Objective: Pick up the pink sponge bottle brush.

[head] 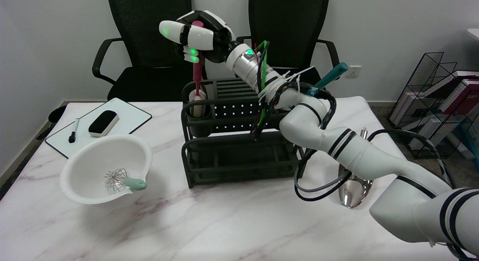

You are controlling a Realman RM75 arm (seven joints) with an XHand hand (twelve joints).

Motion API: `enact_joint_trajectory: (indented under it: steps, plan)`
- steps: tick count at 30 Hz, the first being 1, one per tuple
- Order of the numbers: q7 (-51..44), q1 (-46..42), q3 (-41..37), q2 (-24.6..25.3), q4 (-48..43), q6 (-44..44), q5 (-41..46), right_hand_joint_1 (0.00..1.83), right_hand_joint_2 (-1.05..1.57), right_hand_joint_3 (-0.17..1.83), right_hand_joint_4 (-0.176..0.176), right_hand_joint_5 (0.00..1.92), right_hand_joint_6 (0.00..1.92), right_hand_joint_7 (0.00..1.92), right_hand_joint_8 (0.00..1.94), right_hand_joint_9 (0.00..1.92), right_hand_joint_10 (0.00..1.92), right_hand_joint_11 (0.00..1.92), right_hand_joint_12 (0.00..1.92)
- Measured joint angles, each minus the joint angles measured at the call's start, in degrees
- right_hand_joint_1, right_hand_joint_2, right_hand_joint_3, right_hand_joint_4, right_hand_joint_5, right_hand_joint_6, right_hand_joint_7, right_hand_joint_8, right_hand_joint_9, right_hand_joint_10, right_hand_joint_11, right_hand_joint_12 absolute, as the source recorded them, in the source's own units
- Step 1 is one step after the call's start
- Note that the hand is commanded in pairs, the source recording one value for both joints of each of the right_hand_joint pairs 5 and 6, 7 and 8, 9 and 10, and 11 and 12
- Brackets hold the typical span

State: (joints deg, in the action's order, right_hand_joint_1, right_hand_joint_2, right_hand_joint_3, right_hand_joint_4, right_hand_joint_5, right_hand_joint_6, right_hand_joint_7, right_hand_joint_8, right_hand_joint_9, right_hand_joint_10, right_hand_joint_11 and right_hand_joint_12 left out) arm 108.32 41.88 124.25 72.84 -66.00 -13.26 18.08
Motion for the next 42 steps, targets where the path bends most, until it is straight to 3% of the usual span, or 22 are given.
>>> enact_joint_trajectory:
  steps: [26,42]
  plan:
    - [0.0,-5.7,-8.9,-6.7,-20.3,4.1,2.5,1.07,1.55,0.38,0.000,1.92,1.92,1.92,1.92,1.92,1.92,1.92,1.92]
    - [0.1,-19.6,-13.2,-9.4,-34.0,-1.0,6.2,1.05,1.57,0.27,0.000,1.92,1.92,1.92,1.92,1.92,1.92,1.92,1.92]
